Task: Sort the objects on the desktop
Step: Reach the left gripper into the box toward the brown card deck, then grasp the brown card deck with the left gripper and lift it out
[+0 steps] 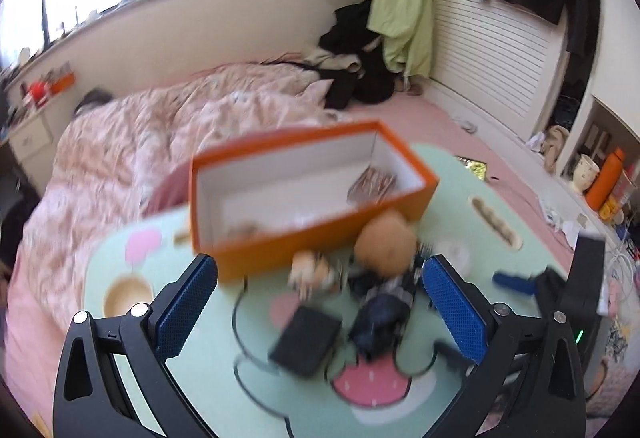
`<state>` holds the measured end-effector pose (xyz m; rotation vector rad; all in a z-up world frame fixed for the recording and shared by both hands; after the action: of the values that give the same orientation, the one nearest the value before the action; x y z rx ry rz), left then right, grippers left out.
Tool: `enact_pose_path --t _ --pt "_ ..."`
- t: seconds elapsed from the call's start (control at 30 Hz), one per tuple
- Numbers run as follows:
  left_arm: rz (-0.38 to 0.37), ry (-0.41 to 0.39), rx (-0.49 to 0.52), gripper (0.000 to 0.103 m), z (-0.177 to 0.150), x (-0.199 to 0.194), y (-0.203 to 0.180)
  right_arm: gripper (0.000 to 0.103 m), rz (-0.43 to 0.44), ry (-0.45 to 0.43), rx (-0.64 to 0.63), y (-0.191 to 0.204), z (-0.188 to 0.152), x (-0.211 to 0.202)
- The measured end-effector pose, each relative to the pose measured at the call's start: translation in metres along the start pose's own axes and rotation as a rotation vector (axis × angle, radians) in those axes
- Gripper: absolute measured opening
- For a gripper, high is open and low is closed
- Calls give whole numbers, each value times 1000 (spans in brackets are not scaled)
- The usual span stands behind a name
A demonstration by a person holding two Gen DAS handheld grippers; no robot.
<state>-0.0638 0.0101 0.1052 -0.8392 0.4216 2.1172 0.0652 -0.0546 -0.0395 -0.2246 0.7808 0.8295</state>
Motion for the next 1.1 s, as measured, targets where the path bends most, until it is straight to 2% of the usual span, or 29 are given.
enact_pose_path --t 0.13,0.23,0.37,0.43,0.5,0.63,0.77,0.8,0.87,0.9,1.1 --pt "-73 114 54 102 54 41 -4 103 -2 -1 3 0 0 0" --pt "-119 234 63 95 75 87 -10 103 -2 -1 3 0 0 0" --pt "-133 365 61 91 78 139 -17 103 -4 -3 6 1 0 0" --pt "-163 420 56 78 75 158 -20 103 -3 -3 7 3 0 1" --pt "-182 459 42 71 73 171 -22 103 -5 -3 9 3 0 1" --pt "-195 496 69 71 69 186 -32 103 -6 -4 11 3 -1 1" --pt "-162 517 85 71 65 199 -33 103 -8 -4 14 3 -1 1" --pt "-189 525 63 68 65 201 -30 103 -9 -5 15 3 -1 1" --pt "-226 510 51 57 65 198 -29 103 -11 -5 16 3 -1 1" --pt "-246 496 54 44 66 194 -29 103 -12 -6 17 3 -1 1" --pt "-205 464 48 44 67 182 -19 103 -14 -6 20 3 -1 1"
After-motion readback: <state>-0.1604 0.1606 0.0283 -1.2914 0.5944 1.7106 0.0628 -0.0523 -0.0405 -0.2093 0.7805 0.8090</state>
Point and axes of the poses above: each gripper's, at about its wrist camera, not at the fingertips, and x roughly the way its jaws point, y to its left, z to its top, the point moved 1 cm from there along x, roughly the way its jaws point, and after that the axes turned 2 degrees about -z, right-handed, at the moved point
